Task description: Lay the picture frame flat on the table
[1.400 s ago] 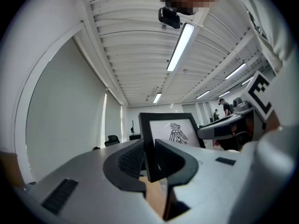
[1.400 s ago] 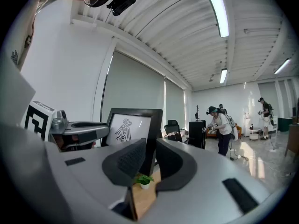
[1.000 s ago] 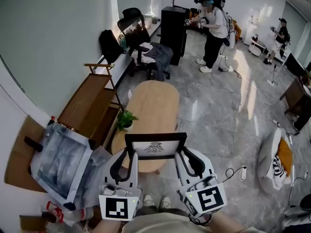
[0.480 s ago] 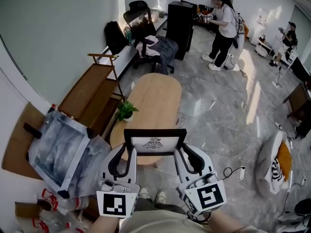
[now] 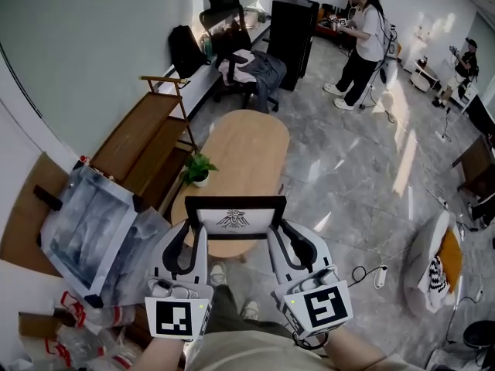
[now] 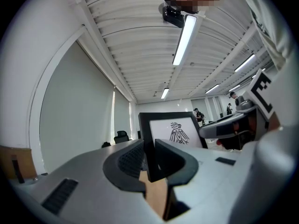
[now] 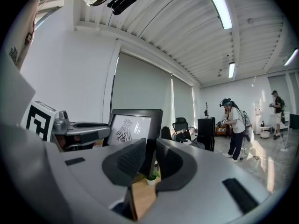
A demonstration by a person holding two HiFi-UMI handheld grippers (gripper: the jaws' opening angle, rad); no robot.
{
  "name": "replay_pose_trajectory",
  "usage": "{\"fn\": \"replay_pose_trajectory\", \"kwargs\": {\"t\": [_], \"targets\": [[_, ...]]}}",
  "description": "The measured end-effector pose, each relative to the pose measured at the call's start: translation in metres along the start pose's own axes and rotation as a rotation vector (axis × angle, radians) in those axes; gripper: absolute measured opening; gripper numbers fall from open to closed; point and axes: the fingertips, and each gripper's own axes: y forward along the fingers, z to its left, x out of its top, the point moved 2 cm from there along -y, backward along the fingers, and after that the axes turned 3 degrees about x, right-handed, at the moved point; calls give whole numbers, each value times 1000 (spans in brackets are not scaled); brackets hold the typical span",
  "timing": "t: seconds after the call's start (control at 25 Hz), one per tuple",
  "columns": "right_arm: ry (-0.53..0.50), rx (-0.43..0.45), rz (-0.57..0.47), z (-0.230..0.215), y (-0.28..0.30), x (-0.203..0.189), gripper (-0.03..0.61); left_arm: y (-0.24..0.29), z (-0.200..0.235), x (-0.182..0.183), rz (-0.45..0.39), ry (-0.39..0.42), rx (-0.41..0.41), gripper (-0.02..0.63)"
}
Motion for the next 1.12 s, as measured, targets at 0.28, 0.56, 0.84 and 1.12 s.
{"fn": "replay_pose_trajectory", "kwargs": {"t": [0.28,0.56,0.84,1.12], "targets": [[4,7,12,-6,37,-1,54,28,22,-7,-3,-6,1,71],[20,-1,51,-17,91,-8,54,71,53,-26,30,-30,-14,71],[32,-18,98,-29,158,-13,54,126,94,-49,78,-70,-42,71],[52,-47,154,-39,225,-21,52,184,136,-78,148,-124,-87,72]]}}
